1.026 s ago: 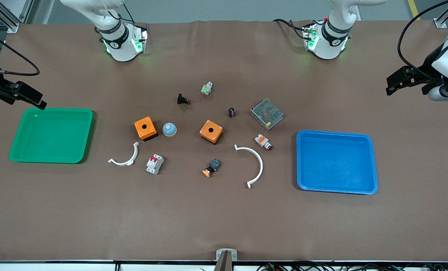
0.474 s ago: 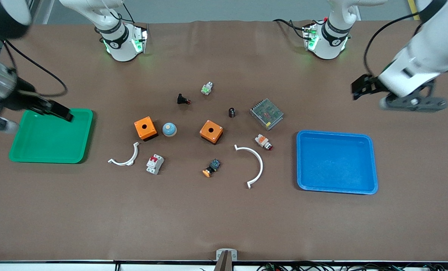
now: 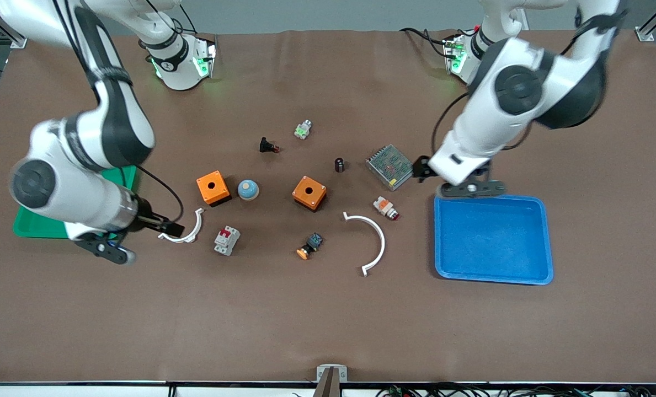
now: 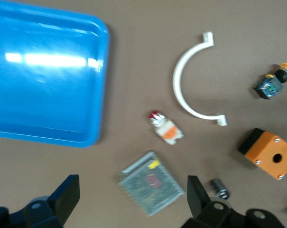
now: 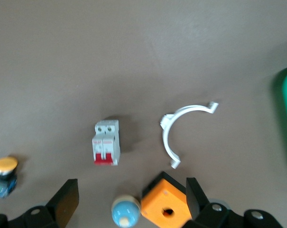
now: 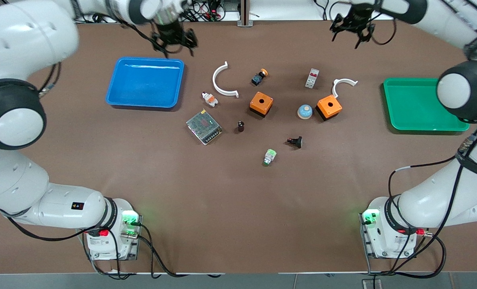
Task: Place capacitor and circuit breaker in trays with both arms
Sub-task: 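Reach the right gripper to the circuit breaker while the left gripper reaches the capacitor, then grasp the breaker with the right gripper while the left gripper grasps the capacitor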
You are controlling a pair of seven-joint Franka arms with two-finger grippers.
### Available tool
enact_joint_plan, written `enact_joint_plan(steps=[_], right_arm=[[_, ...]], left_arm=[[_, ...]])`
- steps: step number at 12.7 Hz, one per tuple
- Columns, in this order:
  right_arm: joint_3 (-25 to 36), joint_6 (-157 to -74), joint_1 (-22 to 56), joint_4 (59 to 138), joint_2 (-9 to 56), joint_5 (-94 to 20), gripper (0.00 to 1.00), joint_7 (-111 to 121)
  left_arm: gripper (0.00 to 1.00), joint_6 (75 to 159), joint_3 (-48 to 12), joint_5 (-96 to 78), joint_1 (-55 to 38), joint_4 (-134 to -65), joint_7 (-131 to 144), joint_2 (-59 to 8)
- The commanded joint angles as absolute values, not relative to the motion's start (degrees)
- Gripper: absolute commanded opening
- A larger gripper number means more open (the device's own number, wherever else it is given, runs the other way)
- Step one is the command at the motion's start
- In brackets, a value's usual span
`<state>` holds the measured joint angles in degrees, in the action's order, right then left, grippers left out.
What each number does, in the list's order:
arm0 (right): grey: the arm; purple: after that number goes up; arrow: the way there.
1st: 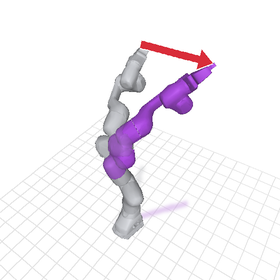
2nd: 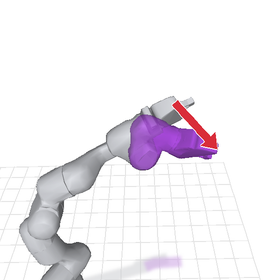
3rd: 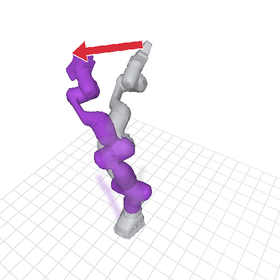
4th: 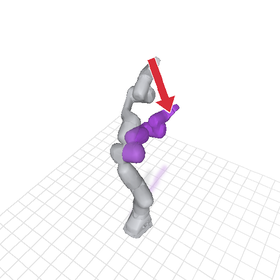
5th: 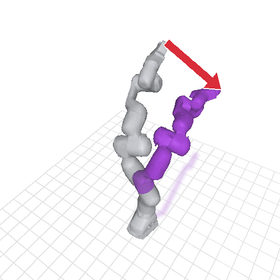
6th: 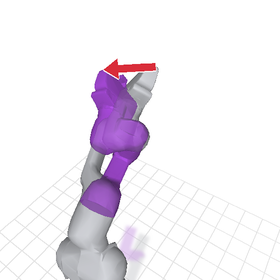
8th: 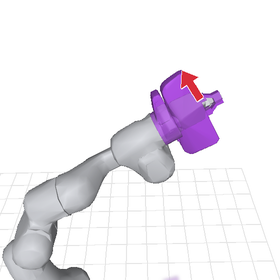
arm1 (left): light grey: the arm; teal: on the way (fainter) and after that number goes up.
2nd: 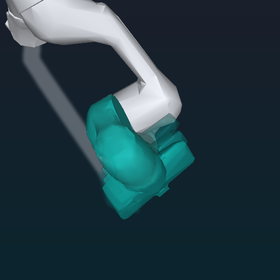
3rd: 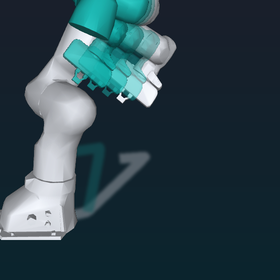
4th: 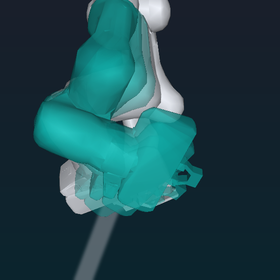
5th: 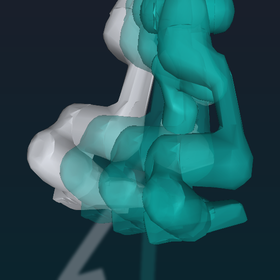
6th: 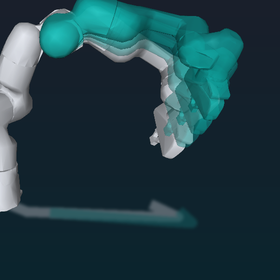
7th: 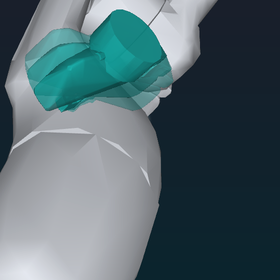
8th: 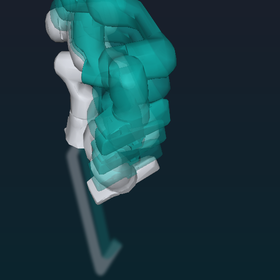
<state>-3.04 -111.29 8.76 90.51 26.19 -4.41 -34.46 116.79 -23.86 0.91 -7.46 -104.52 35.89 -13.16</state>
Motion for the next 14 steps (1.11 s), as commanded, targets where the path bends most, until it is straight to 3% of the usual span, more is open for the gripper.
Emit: enact_joint_plan(steps=[1,4,6,7,8,9,10,12,14], right_arm=[[-2.8,-116.3,10.8,90.3,31.9,-5.6,1.0,-38.5],[-3.0,-128.3,13.3,95.2,35.1,-5.7,1.0,-42.8],[-2.9,-130.3,14.9,95.4,37.2,-5.7,1.0,-43.9],[-2.9,-131.2,15.3,96.4,37.6,-5.5,0.85,-43.7],[-2.9,-132.0,15.3,97.1,37.7,-5.5,0.52,-43.6],[-2.9,-131.8,15.3,97.1,37.7,-5.5,0.31,-43.8],[-2.9,-131.7,15.3,97.1,37.6,-5.5,0.2,-43.8],[-2.9,-131.1,14.8,96.9,37.4,-5.5,0.07,-42.8],[-2.6,-126.7,12.2,96.6,34.7,-5.2,0.04,-38.3]], left_arm=[[0.97,127.7,-24.2,2.5,-13.9,-109.7,47.9,-16.4],[0.86,133.7,-24.0,3.0,-20.1,-111.0,61.2,-22.0],[0.74,136.0,-24.1,6.2,-22.7,-110.9,70.0,-25.6],[0.71,137.4,-24.1,8.1,-23.7,-110.8,74.1,-27.5],[0.71,139.2,-24.1,10.0,-25.0,-110.7,78.5,-29.8],[0.71,141.0,-24.1,11.5,-25.7,-110.6,82.3,-31.4],[0.7,142.1,-24.2,12.3,-26.0,-110.4,85.3,-32.7],[0.67,142.9,-24.1,12.3,-27.5,-110.4,86.7,-34.6],[0.64,142.9,-24.2,12.3,-27.8,-110.3,88.7,-35.6]])
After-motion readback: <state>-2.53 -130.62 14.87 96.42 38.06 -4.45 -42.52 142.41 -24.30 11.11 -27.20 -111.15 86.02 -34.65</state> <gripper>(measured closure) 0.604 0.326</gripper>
